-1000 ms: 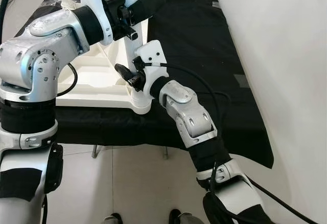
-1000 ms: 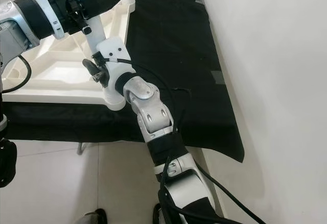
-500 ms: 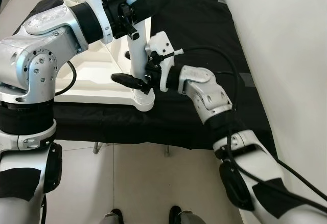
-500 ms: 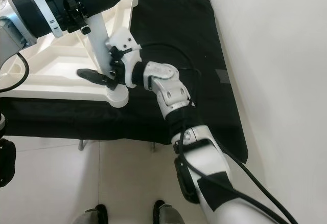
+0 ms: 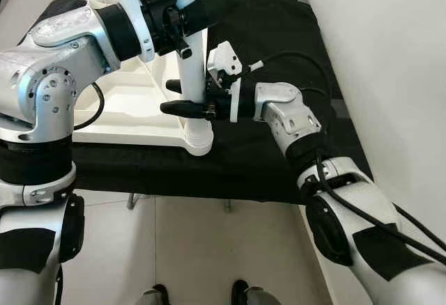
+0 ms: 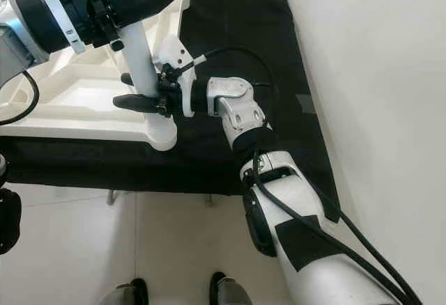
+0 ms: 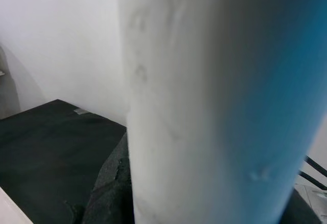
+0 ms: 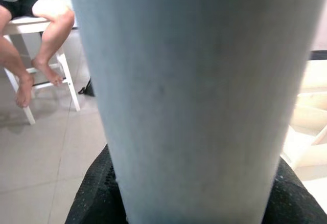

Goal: Building children table

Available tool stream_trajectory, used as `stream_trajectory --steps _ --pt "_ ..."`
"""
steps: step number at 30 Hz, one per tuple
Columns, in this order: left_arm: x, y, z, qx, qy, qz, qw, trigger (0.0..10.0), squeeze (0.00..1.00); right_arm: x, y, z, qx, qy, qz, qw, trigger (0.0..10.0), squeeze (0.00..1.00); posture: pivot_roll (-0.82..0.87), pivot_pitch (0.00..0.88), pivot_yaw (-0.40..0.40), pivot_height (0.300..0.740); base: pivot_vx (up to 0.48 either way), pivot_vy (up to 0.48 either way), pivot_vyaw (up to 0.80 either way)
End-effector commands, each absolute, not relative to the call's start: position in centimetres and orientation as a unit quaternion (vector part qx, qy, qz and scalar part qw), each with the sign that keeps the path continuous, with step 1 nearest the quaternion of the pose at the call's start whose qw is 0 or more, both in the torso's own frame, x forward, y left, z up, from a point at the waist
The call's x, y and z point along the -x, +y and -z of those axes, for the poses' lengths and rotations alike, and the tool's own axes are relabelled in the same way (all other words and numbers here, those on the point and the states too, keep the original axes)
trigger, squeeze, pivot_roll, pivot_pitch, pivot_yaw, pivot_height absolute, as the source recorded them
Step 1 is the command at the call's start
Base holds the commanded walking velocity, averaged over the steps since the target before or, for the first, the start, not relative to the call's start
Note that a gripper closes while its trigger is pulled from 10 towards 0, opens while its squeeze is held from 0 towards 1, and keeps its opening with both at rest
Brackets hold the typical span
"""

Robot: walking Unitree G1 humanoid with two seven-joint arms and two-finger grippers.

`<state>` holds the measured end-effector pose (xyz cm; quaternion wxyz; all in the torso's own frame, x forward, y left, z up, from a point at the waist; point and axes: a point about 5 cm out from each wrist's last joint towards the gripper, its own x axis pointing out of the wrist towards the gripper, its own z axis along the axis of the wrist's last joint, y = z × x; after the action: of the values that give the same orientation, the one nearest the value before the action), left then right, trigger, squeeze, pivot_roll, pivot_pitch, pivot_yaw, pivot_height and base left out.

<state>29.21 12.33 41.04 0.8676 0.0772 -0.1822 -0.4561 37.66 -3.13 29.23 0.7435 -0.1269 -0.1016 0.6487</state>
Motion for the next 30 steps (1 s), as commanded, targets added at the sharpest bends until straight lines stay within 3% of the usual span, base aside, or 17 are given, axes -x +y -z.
stream_trajectory --steps 1,2,3,4,6,7,9,10,11,12,14,16,25,26,27,28,30 --pt "-29.4 12.4 -40.7 -0.082 -0.168 0.456 0.870 0.0 0.00 -37.2 -2.3 -28.6 0.129 -0.089 -0.680 0.716 0.0 0.00 0.10 0.273 -0.112 0.740 0.000 0.000 0.00" --pt "-29.5 12.5 -40.7 -0.081 -0.172 0.451 0.872 0.0 0.00 -37.3 -2.4 -28.6 0.129 -0.089 -0.676 0.720 0.0 0.00 0.10 0.275 -0.110 0.740 0.000 0.000 0.00" --pt "-29.7 12.6 -40.6 -0.083 -0.171 0.445 0.875 7.4 1.00 -37.4 -2.5 -28.5 0.128 -0.088 -0.670 0.726 0.0 0.00 0.09 0.276 -0.110 0.740 0.000 0.000 0.00" --pt "-29.9 12.7 -40.4 -0.080 -0.168 0.438 0.880 10.0 1.00 -37.8 -2.7 -28.2 0.123 -0.081 -0.649 0.746 0.0 0.00 0.09 0.279 -0.116 0.740 0.000 0.000 0.00" --pt "-30.1 12.8 -40.3 -0.078 -0.166 0.433 0.883 10.0 1.00 -38.0 -2.9 -28.0 0.120 -0.076 -0.634 0.760 0.0 0.00 0.09 0.279 -0.116 0.740 0.000 0.000 0.00" --pt "-30.2 12.9 -40.3 -0.078 -0.164 0.430 0.885 10.0 0.00 -38.5 -3.1 -27.2 0.114 -0.059 -0.599 0.791 0.0 0.00 0.08 0.282 -0.123 0.740 0.000 0.000 0.00" --pt "-30.5 13.2 -40.4 -0.073 -0.166 0.420 0.890 10.0 0.00 -39.5 -3.7 -24.6 0.122 -0.005 -0.488 0.864 0.0 0.00 0.07 0.289 -0.135 0.740 0.000 0.000 0.00" --pt "-30.7 13.4 -40.4 -0.074 -0.165 0.413 0.893 10.0 0.00 -40.2 -4.5 -23.2 0.100 0.025 -0.379 0.920 0.0 0.00 0.08 0.288 -0.143 0.740 0.000 0.000 0.00" --pt "-30.7 13.4 -40.4 -0.074 -0.165 0.413 0.893 10.0 0.00 -40.2 -4.5 -23.2 0.100 0.025 -0.379 0.920 0.0 0.00 0.08 0.288 -0.143 0.740 0.000 0.000 0.00" --pt "-30.9 13.7 -40.4 -0.072 -0.165 0.406 0.896 10.0 0.00 -39.6 -4.8 -20.8 0.076 0.056 -0.315 0.944 0.0 0.00 0.09 0.297 -0.138 0.740 0.000 0.000 0.00" --pt "-31.0 13.9 -40.3 -0.070 -0.164 0.402 0.898 10.0 0.00 -38.7 -5.1 -19.2 0.058 0.074 -0.278 0.956 0.0 0.00 0.08 0.302 -0.138 0.740 0.000 0.000 0.00" --pt "-31.3 14.2 -40.2 -0.074 -0.159 0.396 0.901 10.0 0.00 -36.1 -3.2 -17.6 0.013 0.088 -0.277 0.957 0.0 0.00 0.07 0.299 -0.123 0.740 0.000 0.000 0.00" --pt "-30.9 13.3 -40.3 -0.078 -0.170 0.406 0.894 10.0 0.00 -35.8 -1.3 -19.0 0.010 0.060 -0.303 0.951 0.0 0.00 0.06 0.281 -0.124 0.740 0.000 0.000 0.00" --pt "-30.8 13.2 -40.4 -0.077 -0.175 0.408 0.893 6.4 0.00 -35.4 -0.8 -19.2 0.010 0.059 -0.302 0.951 0.0 0.00 0.05 0.274 -0.123 0.740 0.000 0.000 0.00" --pt "-30.8 13.2 -40.4 -0.077 -0.175 0.408 0.893 6.4 0.00 -35.4 -0.8 -19.2 0.010 0.059 -0.302 0.951 0.0 0.00 0.05 0.274 -0.123 0.740 0.000 0.000 0.00" --pt "-30.8 13.2 -40.4 -0.076 -0.176 0.409 0.892 0.5 0.00 -34.8 -0.8 -19.3 0.011 0.063 -0.295 0.953 0.0 0.00 0.05 0.274 -0.122 0.740 0.000 0.000 0.00" --pt "-30.8 13.3 -40.4 -0.077 -0.175 0.410 0.892 0.0 0.00 -34.3 -0.7 -19.4 0.012 0.066 -0.292 0.954 0.0 0.00 0.05 0.272 -0.121 0.740 0.000 0.000 0.00"
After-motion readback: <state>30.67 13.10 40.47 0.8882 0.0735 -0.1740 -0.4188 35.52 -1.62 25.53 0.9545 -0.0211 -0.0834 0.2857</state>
